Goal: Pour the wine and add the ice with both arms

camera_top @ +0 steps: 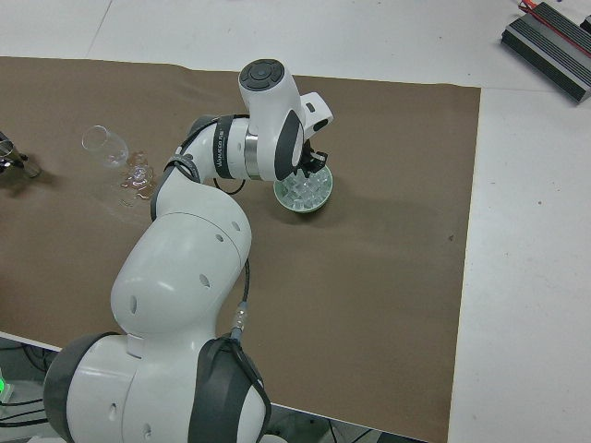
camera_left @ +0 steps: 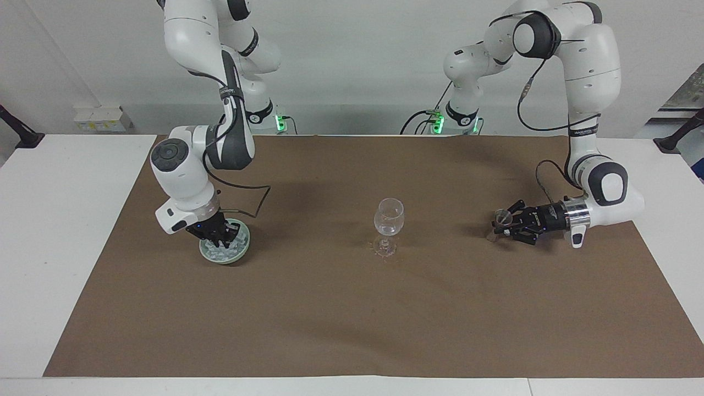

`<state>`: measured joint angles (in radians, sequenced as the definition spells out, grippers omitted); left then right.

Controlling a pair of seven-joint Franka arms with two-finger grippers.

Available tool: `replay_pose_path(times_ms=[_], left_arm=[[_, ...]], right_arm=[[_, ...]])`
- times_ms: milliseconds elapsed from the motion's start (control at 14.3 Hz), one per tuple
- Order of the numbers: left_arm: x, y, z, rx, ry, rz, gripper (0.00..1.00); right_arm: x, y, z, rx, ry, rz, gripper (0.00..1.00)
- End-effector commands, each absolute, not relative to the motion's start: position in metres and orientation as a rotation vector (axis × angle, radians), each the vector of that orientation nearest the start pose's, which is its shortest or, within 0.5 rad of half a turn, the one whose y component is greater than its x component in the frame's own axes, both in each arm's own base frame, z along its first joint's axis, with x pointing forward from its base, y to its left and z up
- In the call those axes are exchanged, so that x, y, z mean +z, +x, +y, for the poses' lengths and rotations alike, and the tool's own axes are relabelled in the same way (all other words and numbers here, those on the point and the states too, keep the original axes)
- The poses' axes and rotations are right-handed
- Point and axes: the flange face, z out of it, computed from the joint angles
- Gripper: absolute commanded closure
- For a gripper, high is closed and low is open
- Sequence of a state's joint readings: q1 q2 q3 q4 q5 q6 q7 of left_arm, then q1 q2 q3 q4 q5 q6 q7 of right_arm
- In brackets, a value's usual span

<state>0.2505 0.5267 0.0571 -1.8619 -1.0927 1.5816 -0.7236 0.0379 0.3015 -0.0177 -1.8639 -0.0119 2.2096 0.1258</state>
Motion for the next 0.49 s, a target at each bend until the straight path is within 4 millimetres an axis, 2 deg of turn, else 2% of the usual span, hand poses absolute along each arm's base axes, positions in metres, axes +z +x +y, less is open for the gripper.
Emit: replay_pose_path(times_ms=[0,70,140,280,350,420], left_arm=[[0.241,0.575,0.086,-1.051,1.472,1.446,1.0],[0.242,0.576,0.088,-1.045,1.478,1.445,1.0],[0.242,0.575,0.088,-1.043,1.484,1.438,0.93],[0.242,0.575,0.089,-1.041,1.492,1.431,0.9],[0.242,0.574,0.092,-1.04,1.492,1.434,0.85],[0.243,0.575,0.093,-1.038,1.496,1.434,0.76]], right_arm=[[0.389,0.627,0.011,-0.121,-3.156,0.107,1.0],[0.396,0.624,0.012,-0.121,-3.155,0.109,1.0],[0.407,0.623,0.012,-0.135,-3.152,0.116,1.0],[0.426,0.617,0.012,-0.132,-3.15,0.116,1.0],[0.439,0.614,0.012,-0.132,-3.151,0.114,1.0],[0.451,0.611,0.011,-0.111,-3.151,0.114,1.0]])
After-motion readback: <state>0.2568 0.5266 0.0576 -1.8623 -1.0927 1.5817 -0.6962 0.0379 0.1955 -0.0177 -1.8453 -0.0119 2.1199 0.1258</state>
